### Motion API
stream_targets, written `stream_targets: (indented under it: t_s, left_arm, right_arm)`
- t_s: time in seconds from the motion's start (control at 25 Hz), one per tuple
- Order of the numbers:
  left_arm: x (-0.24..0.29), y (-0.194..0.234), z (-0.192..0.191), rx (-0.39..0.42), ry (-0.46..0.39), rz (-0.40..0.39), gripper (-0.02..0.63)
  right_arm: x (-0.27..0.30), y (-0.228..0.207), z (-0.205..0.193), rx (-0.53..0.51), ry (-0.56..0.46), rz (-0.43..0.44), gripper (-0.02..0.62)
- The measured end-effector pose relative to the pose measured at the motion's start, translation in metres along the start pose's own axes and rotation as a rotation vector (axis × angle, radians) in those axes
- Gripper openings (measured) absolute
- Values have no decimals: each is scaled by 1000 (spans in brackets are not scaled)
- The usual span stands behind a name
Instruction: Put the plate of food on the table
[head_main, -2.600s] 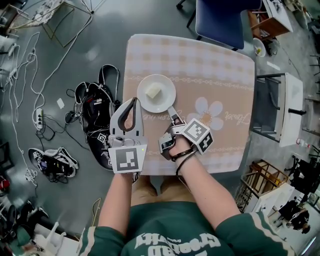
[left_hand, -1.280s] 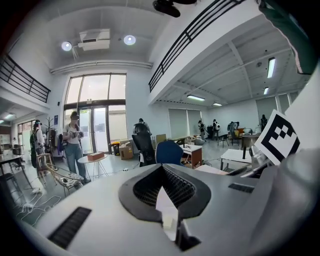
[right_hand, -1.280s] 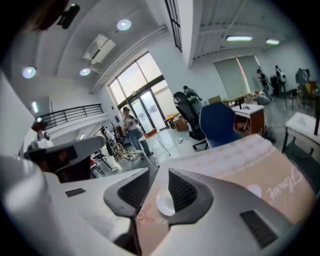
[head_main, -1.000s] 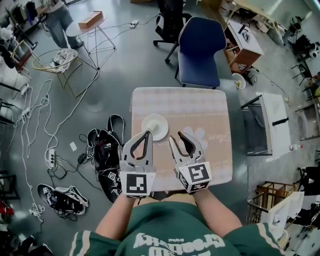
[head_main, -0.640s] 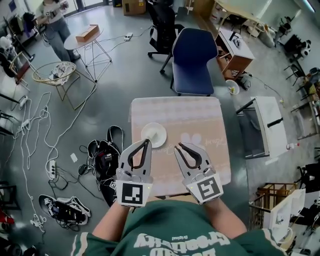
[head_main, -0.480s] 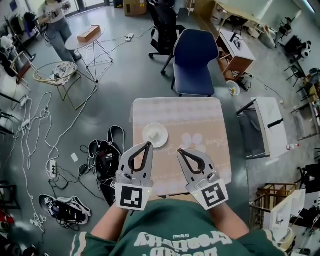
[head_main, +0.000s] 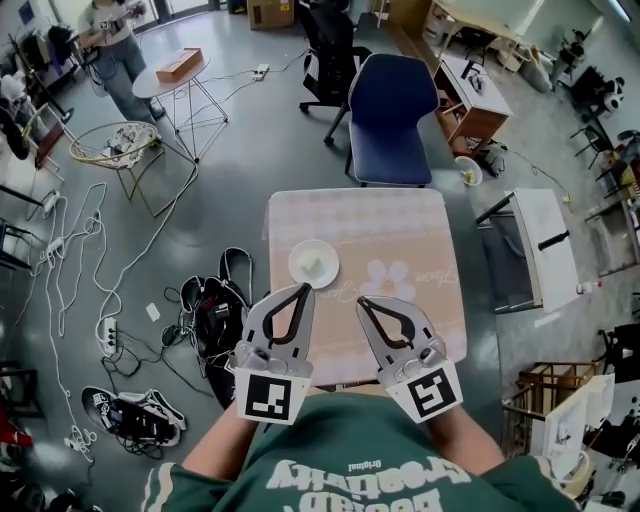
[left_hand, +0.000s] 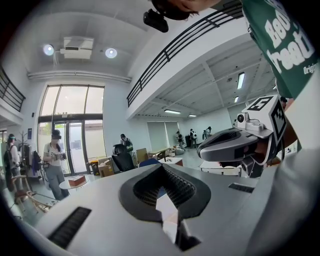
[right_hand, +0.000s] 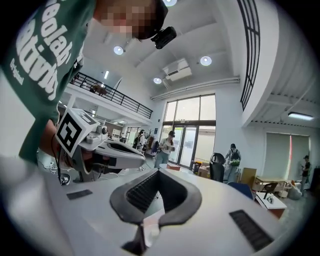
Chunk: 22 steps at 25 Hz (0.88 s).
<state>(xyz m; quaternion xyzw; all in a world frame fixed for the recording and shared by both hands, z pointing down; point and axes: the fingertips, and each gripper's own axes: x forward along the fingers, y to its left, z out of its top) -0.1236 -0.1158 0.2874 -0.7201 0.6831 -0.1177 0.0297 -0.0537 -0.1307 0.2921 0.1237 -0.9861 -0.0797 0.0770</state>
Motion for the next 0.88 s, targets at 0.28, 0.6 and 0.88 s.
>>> stream_targets:
  t_s: [0.28, 0.6, 0.88]
  left_arm:
    - [-8, 3, 2, -1, -2, 17, 9]
    - [-11, 6, 6, -7, -6, 25, 9]
    - [-12, 9, 10, 6, -11, 33, 9]
  right_arm:
    - [-3, -7, 8, 7, -17, -38, 14]
    - [-5, -5, 13, -14, -18, -33, 14]
    - [-6, -8, 16, -27, -16, -44, 14]
